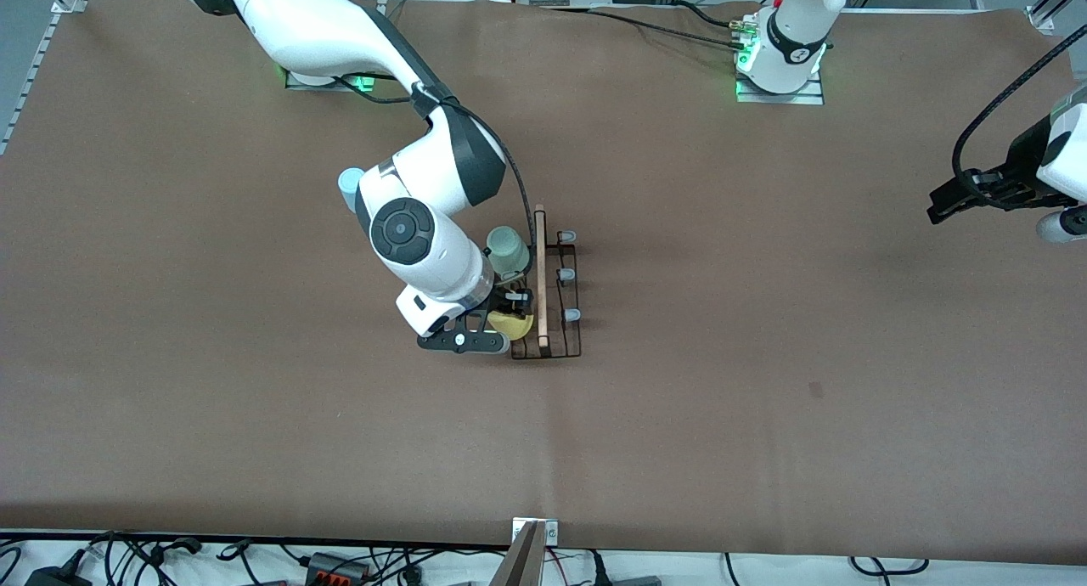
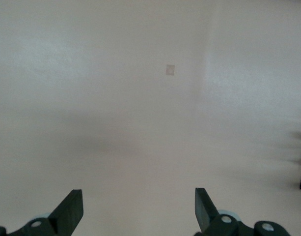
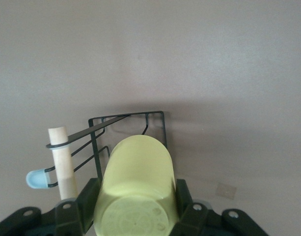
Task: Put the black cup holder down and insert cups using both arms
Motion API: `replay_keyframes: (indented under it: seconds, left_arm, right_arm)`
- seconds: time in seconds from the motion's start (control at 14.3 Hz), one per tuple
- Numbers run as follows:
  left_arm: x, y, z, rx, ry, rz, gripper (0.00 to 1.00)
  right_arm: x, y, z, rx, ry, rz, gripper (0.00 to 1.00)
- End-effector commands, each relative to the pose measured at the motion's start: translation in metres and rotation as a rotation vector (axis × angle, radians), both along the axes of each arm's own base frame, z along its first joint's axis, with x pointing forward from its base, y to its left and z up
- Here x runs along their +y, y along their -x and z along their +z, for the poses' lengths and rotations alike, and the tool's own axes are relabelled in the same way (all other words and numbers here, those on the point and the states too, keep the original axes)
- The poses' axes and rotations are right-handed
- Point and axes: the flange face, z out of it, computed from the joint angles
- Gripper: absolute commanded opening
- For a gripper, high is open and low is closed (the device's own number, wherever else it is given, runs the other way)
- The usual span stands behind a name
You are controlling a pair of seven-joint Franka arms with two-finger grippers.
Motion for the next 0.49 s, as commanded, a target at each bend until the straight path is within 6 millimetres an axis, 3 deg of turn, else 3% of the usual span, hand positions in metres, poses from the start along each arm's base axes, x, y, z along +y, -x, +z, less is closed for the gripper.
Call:
replay_keyframes:
  seconds: [0.0, 0.28, 0.42]
  left_arm:
    - [0.002, 0.000, 0.004, -0.009, -0.009, -0.021, 1.00]
    - [0.002, 0.000, 0.004, -0.009, -0.009, -0.021, 1.00]
    - [0.002, 0.000, 0.004, -0.007, -0.009, -0.021, 1.00]
  right_arm:
    - [0.001, -0.003, -0.003, -0.020, 0.014, -0.015, 1.00]
    - [-0.016, -0.001, 0.006, 0.050, 0.071, -0.040, 1.00]
    - [-0.035, -0.004, 0.038, 0.046, 0.108, -0.049, 1.00]
